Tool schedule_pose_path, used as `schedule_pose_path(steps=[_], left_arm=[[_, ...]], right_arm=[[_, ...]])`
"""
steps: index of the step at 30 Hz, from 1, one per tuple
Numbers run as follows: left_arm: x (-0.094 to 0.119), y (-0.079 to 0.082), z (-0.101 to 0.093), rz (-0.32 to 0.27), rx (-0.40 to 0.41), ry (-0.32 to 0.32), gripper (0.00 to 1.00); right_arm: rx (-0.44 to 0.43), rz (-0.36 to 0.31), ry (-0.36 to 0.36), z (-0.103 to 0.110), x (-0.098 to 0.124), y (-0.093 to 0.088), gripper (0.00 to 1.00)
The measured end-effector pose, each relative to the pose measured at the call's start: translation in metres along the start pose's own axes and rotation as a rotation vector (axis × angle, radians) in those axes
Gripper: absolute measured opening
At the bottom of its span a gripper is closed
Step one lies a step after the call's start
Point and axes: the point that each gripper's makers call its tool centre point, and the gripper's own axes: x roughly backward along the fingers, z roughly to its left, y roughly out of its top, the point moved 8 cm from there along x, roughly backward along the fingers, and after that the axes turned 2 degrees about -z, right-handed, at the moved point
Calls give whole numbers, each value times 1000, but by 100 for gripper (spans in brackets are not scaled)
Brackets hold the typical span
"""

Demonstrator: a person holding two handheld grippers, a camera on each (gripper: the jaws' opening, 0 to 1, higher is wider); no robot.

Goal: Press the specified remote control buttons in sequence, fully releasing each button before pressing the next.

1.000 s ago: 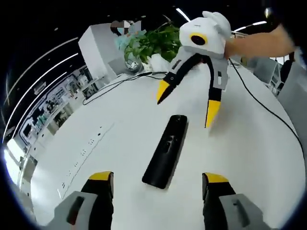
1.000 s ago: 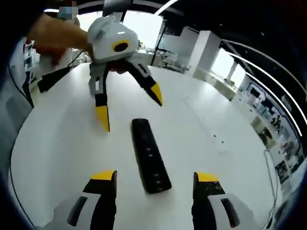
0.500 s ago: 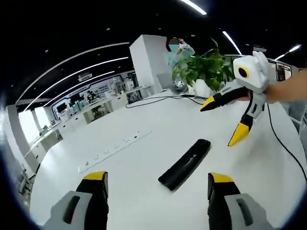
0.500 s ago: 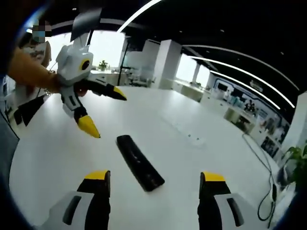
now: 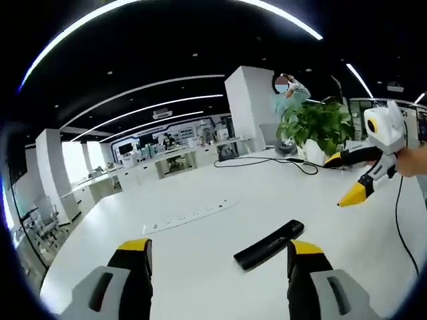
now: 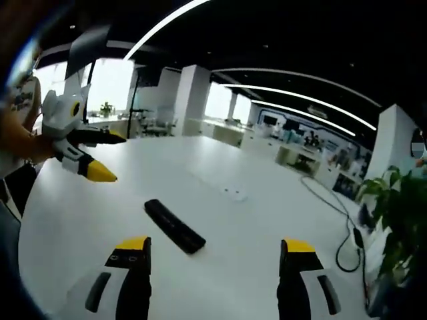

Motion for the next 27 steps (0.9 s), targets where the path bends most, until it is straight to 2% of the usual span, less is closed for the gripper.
schedule_pose_path(steps=[4,11,17,19,25,27], left_arm=[[30,15,3,-32,27,58,86],[75,36,1,-76,33,108,85],[105,39,-13,-59,52,120,85],[117,39,-19,-44,83,123,85],[151,40,-37,-18,117,120,85],[160,39,-41,-9,129,116,85]], right_arm=[[2,-2,-45,-2,25,7,77],[32,2,-83,7,67,15,75],[33,13,-106,24,105,16,72],[33,39,-117,29,118,14,72],[-36,61,-150,46,157,17,70],[-30,51,-150,53,166,18,71]])
